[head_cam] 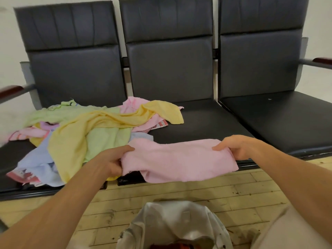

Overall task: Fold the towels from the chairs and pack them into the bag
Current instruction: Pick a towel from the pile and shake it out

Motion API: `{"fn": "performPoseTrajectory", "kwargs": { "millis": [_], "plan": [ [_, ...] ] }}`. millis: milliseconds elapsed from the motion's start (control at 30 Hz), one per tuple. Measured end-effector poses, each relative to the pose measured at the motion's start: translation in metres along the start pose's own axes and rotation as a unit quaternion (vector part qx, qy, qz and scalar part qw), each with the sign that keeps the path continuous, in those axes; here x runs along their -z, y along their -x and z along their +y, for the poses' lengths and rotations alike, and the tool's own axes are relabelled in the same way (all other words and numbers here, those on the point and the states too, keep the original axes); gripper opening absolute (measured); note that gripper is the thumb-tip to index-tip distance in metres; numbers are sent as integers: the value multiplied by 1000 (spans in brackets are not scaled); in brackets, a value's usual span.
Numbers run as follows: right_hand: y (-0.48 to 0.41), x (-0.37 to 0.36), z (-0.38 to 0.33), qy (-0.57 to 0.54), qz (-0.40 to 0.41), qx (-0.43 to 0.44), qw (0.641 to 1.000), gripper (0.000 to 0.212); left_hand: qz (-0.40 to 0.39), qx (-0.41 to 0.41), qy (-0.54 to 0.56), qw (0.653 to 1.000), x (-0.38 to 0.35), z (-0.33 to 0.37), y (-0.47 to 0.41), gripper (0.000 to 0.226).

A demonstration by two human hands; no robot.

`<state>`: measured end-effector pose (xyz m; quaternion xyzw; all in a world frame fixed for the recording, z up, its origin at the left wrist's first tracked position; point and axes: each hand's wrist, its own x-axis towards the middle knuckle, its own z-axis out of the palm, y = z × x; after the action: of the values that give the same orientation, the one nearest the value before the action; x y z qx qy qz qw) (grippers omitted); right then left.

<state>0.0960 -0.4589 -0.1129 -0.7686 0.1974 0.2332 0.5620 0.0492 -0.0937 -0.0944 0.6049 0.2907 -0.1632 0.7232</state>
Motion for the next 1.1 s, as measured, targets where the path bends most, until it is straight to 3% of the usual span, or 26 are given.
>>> {"fn": "performPoseTrajectory", "kwargs": {
  "millis": [100, 267, 533, 700, 767, 867, 900, 933, 967, 1033, 1100],
  "plan": [
    [1, -4, -1, -14, -22, -14, 1000, 49, -12, -7, -3, 1000, -6, 1, 9, 18],
    [3, -2, 0, -30, -17, -8, 999, 46, -18, -89, -47, 995, -44, 17, 25, 16],
    [-6, 18, 14, -6, 49, -10, 999, 49, -61, -135, -90, 985, -111, 27, 19, 40],
    [-5, 29, 19, 59, 164, 43, 984, 54, -36, -136, -77, 987, -96, 3, 5, 29],
    [2, 25, 18, 199, 223, 64, 952, 41, -29, -124, -40, 991, -83, -3, 1, 28],
    [14, 7, 4, 434, 330, 208, 812, 47, -47, -112, 7, 993, -77, -7, 0, 20],
    [21, -6, -3, 423, 308, 279, 805, 51, -54, -113, 10, 992, -78, -8, 2, 14],
    [30, -22, -11, 379, 237, 339, 828, 52, -60, -115, 11, 992, -81, -9, 3, 9],
    [40, -39, -16, 338, 138, 376, 852, 55, -67, -120, 12, 990, -82, -10, 4, 6],
    [54, -77, -22, 365, 1, 393, 844, 68, -79, -138, 12, 987, -83, -10, 3, 7],
    [52, -107, -19, 407, -11, 397, 823, 76, -90, -159, -5, 983, -81, -8, 1, 13]
  ]
}}
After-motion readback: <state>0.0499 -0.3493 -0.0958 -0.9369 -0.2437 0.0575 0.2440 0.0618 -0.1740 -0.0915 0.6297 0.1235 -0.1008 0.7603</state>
